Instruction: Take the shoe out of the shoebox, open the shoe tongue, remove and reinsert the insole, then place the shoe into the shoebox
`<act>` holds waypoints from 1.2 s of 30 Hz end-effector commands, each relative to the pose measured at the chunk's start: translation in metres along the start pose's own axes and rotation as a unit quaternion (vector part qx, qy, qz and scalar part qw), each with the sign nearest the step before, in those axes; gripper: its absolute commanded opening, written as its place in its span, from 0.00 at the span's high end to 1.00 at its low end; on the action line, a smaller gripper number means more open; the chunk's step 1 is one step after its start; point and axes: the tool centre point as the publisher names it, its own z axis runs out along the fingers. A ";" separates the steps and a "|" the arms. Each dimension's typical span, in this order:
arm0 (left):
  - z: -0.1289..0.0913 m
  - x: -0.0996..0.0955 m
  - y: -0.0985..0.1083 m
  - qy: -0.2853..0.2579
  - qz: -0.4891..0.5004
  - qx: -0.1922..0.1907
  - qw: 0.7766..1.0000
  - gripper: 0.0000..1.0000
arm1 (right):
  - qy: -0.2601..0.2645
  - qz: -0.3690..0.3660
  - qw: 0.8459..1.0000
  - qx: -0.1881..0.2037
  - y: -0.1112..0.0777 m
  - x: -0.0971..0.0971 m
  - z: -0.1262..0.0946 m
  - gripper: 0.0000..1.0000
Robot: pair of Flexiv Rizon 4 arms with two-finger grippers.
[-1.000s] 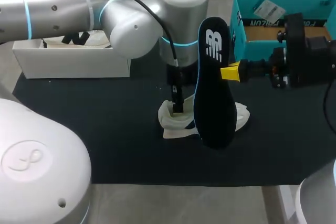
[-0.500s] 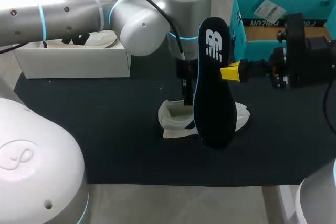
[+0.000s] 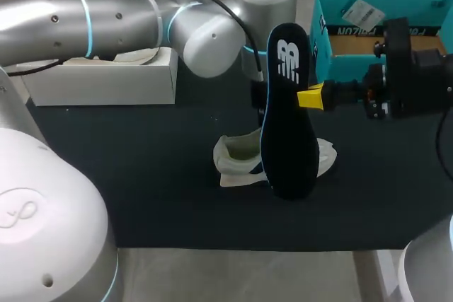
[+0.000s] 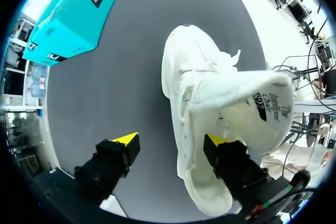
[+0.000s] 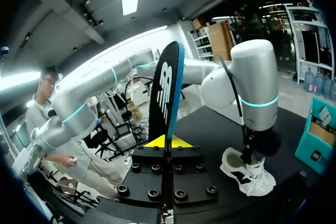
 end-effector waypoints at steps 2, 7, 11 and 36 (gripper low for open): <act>0.006 0.004 0.003 0.005 0.003 0.003 1.000 1.00 | 0.000 0.001 1.000 0.001 0.000 -0.001 0.003 1.00; 0.006 0.004 0.003 0.005 0.003 0.003 1.000 1.00 | 0.000 0.001 1.000 0.001 0.000 -0.001 0.003 1.00; 0.006 0.004 0.003 0.005 0.003 0.003 1.000 1.00 | 0.000 0.001 1.000 0.001 0.000 -0.001 0.003 1.00; -0.040 -0.034 0.023 0.089 0.305 0.059 0.946 1.00 | 0.000 0.001 1.000 0.001 0.000 -0.001 0.003 1.00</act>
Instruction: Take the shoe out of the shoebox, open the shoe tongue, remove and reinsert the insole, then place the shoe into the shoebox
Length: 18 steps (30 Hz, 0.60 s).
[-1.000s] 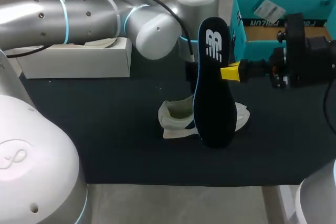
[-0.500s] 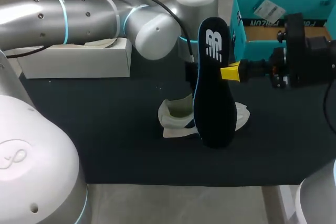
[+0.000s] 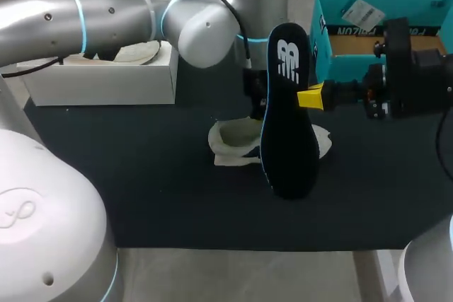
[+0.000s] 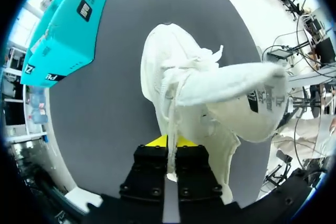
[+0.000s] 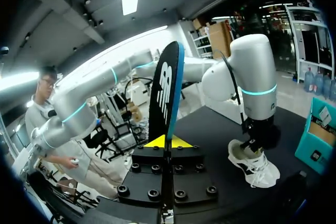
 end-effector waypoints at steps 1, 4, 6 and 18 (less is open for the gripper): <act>-0.027 -0.010 0.015 0.103 0.218 0.042 0.970 1.00 | 0.000 0.001 1.000 0.001 0.000 -0.001 0.003 1.00; -0.043 -0.012 0.012 0.153 0.313 0.032 0.937 1.00 | 0.000 0.001 1.000 0.001 0.000 -0.001 0.003 1.00; -0.053 -0.014 0.012 0.172 0.372 0.021 0.912 1.00 | 0.000 0.001 1.000 0.001 0.000 -0.001 0.003 1.00; -0.071 -0.022 0.018 0.129 0.702 -0.111 0.692 1.00 | 0.000 0.001 1.000 0.001 0.000 -0.001 0.003 1.00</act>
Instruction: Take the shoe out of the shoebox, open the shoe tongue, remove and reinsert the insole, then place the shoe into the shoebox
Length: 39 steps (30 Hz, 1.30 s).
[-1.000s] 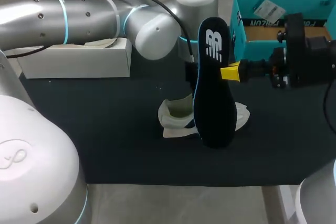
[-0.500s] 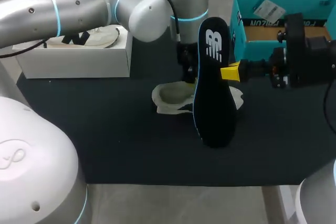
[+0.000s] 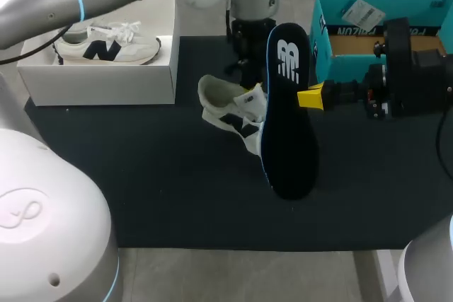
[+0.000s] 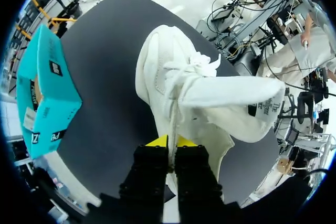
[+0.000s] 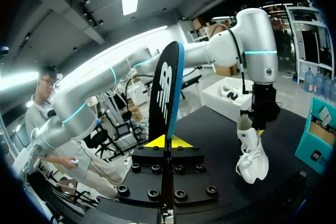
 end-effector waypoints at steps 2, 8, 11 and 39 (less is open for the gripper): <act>-0.005 -0.004 0.005 0.086 0.496 -0.162 0.849 1.00 | 0.000 0.001 1.000 0.001 0.000 -0.001 0.003 1.00; -0.005 -0.018 0.011 0.085 0.578 -0.181 0.791 1.00 | 0.000 0.001 1.000 0.001 0.000 -0.001 0.003 1.00; -0.005 -0.020 0.010 0.085 0.615 -0.193 0.760 1.00 | 0.000 0.001 1.000 0.001 0.000 -0.001 0.003 1.00; 0.012 -0.026 0.001 0.070 0.567 -0.201 0.796 1.00 | 0.000 0.001 1.000 0.001 0.000 -0.001 0.003 1.00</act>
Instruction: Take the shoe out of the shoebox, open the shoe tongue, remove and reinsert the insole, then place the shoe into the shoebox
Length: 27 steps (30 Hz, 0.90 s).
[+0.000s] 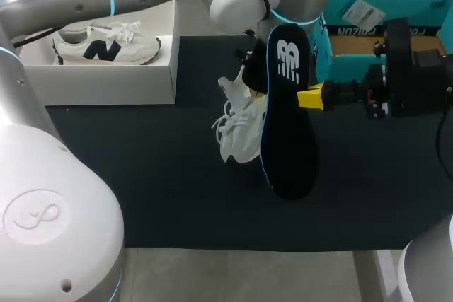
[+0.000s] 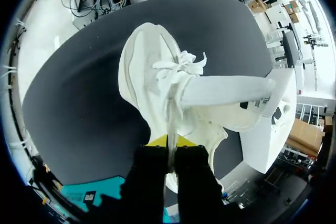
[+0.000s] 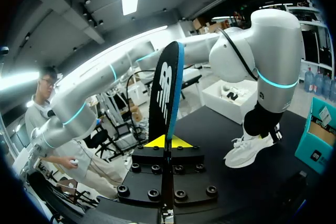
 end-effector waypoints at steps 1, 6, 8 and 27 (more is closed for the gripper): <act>-0.002 0.002 -0.008 0.011 -0.016 -0.018 1.000 1.00 | 0.000 0.001 1.000 0.001 0.000 -0.001 0.003 1.00; -0.002 -0.008 -0.006 0.043 -0.064 -0.012 0.997 1.00 | 0.000 0.001 1.000 0.001 0.000 -0.001 0.003 1.00; -0.004 -0.011 -0.007 0.045 -0.078 -0.010 0.996 1.00 | 0.000 0.001 1.000 0.001 0.000 -0.001 0.003 1.00; 0.007 -0.015 -0.001 0.072 -0.124 0.012 0.990 1.00 | 0.000 0.001 1.000 0.001 0.000 -0.001 0.003 1.00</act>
